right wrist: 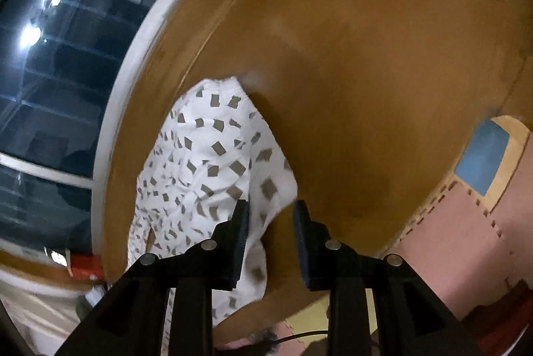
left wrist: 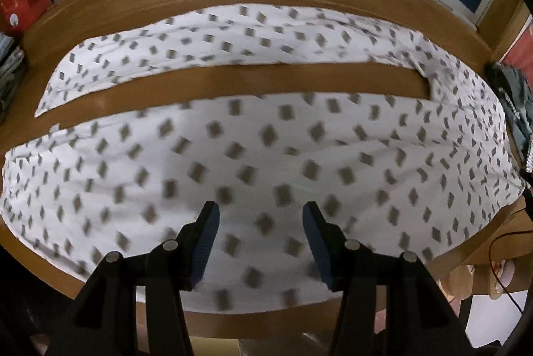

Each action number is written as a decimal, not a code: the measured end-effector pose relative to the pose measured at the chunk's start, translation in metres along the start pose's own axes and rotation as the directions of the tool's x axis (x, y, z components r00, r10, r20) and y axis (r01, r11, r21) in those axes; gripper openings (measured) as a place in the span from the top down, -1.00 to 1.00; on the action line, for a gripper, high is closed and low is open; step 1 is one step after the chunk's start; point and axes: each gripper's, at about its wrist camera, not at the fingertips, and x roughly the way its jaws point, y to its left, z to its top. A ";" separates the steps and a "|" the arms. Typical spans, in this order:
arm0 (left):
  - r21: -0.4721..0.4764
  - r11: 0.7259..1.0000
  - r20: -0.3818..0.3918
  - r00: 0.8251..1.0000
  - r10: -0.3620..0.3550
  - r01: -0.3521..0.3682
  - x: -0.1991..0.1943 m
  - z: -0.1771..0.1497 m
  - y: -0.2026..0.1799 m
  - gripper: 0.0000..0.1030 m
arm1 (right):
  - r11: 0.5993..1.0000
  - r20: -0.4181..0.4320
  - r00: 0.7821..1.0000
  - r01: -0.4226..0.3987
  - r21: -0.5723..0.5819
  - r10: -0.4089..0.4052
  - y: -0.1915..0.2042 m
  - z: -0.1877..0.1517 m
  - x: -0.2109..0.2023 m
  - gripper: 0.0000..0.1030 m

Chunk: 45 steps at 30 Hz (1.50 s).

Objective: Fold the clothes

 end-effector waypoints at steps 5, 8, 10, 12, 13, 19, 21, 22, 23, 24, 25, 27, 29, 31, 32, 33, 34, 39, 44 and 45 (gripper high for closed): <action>-0.021 0.999 -0.016 0.999 0.031 -0.032 0.008 -0.005 -0.016 0.04 | 1.000 -0.072 0.997 -0.008 -0.012 0.007 -0.012 0.038 0.024 0.85; -0.018 0.998 -0.027 0.998 0.060 -0.060 0.010 -0.003 -0.024 0.03 | 0.985 -0.018 0.999 0.042 -0.166 -0.045 0.023 0.059 0.014 0.87; -0.019 0.998 -0.040 0.998 0.053 -0.054 0.010 -0.002 -0.030 0.03 | 0.940 0.102 0.994 0.081 -0.332 -0.049 0.060 0.066 -0.021 0.87; -0.002 0.999 -0.045 0.998 0.052 -0.052 0.010 -0.005 -0.038 0.03 | 0.884 0.189 0.980 0.144 -0.445 -0.065 0.084 0.065 -0.049 0.87; 0.010 0.999 -0.047 0.998 0.053 -0.052 0.009 -0.007 -0.044 0.02 | 0.853 0.224 0.971 0.184 -0.489 -0.082 0.093 0.062 -0.060 0.87; 0.026 0.998 -0.047 0.998 0.052 -0.051 0.008 -0.013 -0.055 -0.03 | 0.786 0.180 0.932 0.362 -0.501 -0.314 0.043 0.053 -0.016 0.87; 0.031 0.998 -0.056 0.997 0.049 -0.047 0.011 -0.011 -0.050 -0.04 | 0.786 0.145 0.921 0.386 -0.483 -0.363 0.022 0.053 -0.002 0.86; 0.035 0.998 -0.061 0.997 0.048 -0.046 0.013 -0.009 -0.047 -0.04 | 0.786 0.133 0.916 0.395 -0.475 -0.379 0.014 0.053 0.002 0.76; 0.039 0.998 -0.066 0.997 0.047 -0.044 0.015 -0.007 -0.043 -0.04 | 0.789 0.129 0.915 0.397 -0.469 -0.383 0.012 0.054 0.002 0.62; 0.042 0.998 -0.073 0.996 0.045 -0.042 0.016 -0.006 -0.040 -0.04 | 0.793 0.129 0.917 0.392 -0.467 -0.377 0.014 0.055 -0.002 0.61; 0.044 0.998 -0.080 0.996 0.042 -0.038 0.017 -0.004 -0.038 -0.04 | 0.797 0.129 0.919 0.387 -0.464 -0.372 0.015 0.057 -0.006 0.58; 0.050 0.998 -0.078 0.996 0.038 -0.034 0.014 0.004 -0.031 -0.04 | 0.802 0.139 0.922 0.384 -0.457 -0.361 0.021 0.061 -0.019 0.51; 0.056 0.998 -0.076 0.997 0.034 -0.029 0.012 0.012 -0.023 -0.04 | 0.811 0.150 0.928 0.372 -0.451 -0.342 0.032 0.066 -0.027 0.48; 0.070 0.997 -0.054 0.998 0.025 -0.021 0.009 0.025 -0.017 -0.04 | 0.823 0.153 0.936 0.351 -0.446 -0.317 0.044 0.071 -0.030 0.36; 0.083 0.997 -0.040 0.999 0.014 -0.010 0.009 0.033 -0.016 -0.04 | 0.829 0.155 0.940 0.341 -0.443 -0.303 0.050 0.074 -0.031 0.27; 0.096 0.995 -0.025 1.000 0.002 0.000 0.009 0.042 -0.016 -0.04 | 0.835 0.156 0.944 0.330 -0.441 -0.290 0.056 0.077 -0.033 0.26; 0.110 0.994 -0.013 1.000 -0.008 0.009 0.010 0.050 -0.015 -0.04 | 0.840 0.158 0.948 0.319 -0.438 -0.277 0.062 0.080 -0.034 0.26; 0.172 0.984 0.023 0.999 -0.042 0.038 0.028 0.095 -0.042 -0.04 | 0.860 0.105 0.970 0.244 -0.448 -0.220 0.081 0.092 -0.015 0.26; 0.228 0.968 0.013 0.994 -0.112 0.106 0.039 0.122 -0.083 -0.04 | 0.864 0.059 0.974 0.223 -0.451 -0.220 0.092 0.113 0.022 0.26; 0.251 0.963 0.017 0.994 -0.104 0.096 0.041 0.124 -0.090 -0.04 | 0.855 0.055 0.973 0.223 -0.467 -0.224 0.093 0.118 0.031 0.26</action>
